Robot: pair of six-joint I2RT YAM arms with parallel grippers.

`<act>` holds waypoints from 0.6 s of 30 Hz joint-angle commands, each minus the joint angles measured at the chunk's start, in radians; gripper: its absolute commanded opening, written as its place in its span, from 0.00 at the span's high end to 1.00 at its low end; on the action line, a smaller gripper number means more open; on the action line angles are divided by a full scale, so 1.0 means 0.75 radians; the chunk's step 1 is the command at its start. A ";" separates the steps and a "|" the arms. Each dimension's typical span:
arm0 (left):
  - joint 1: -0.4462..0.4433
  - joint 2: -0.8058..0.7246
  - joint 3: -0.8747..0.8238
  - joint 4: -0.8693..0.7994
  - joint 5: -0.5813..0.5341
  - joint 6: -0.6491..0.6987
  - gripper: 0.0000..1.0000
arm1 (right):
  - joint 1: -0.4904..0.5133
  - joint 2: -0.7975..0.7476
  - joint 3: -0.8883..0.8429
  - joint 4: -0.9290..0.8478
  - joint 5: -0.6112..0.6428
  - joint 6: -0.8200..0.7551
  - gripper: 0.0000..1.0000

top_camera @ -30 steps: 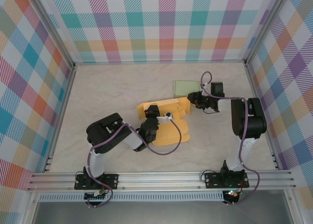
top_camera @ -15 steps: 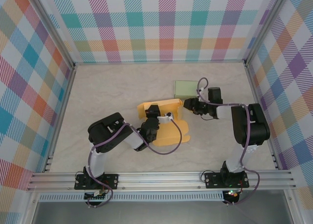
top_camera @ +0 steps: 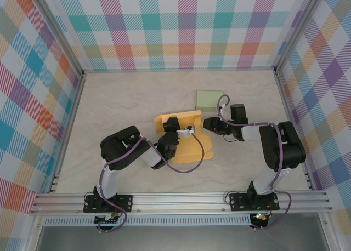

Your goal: Fold the paper box

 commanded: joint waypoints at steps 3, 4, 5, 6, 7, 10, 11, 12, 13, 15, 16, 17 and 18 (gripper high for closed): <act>0.007 0.017 0.008 -0.006 0.035 0.002 1.00 | 0.047 -0.040 0.006 0.030 0.016 -0.067 0.54; 0.009 0.018 0.009 -0.006 0.038 0.002 1.00 | 0.053 -0.040 0.010 0.028 0.016 -0.076 0.53; 0.009 0.017 0.011 -0.009 0.038 0.001 1.00 | 0.059 -0.041 0.016 0.021 0.015 -0.081 0.53; 0.009 0.018 0.013 -0.009 0.037 0.004 1.00 | 0.069 -0.044 0.021 0.011 0.018 -0.092 0.52; 0.009 0.017 0.013 -0.008 0.040 0.004 1.00 | 0.078 -0.048 0.027 -0.012 0.044 -0.103 0.51; 0.009 0.020 0.011 -0.010 0.048 0.002 1.00 | 0.104 -0.054 0.046 -0.050 0.106 -0.137 0.49; 0.009 0.019 0.011 -0.011 0.051 0.002 1.00 | 0.110 -0.052 0.056 -0.058 0.123 -0.146 0.48; 0.009 0.017 0.011 -0.010 0.052 0.004 1.00 | 0.119 -0.051 0.067 -0.074 0.156 -0.162 0.48; 0.009 0.014 0.010 -0.010 0.055 0.003 1.00 | 0.126 -0.048 0.083 -0.090 0.184 -0.177 0.48; 0.007 0.010 0.009 -0.010 0.057 0.004 1.00 | 0.139 -0.040 0.114 -0.118 0.260 -0.209 0.49; 0.005 0.008 0.007 -0.010 0.060 0.004 1.00 | 0.142 -0.035 0.127 -0.121 0.290 -0.220 0.49; 0.005 0.004 0.004 -0.010 0.060 0.002 1.00 | 0.149 -0.028 0.140 -0.126 0.329 -0.234 0.51; 0.003 0.000 0.003 -0.010 0.063 0.000 1.00 | 0.154 -0.019 0.149 -0.124 0.363 -0.246 0.52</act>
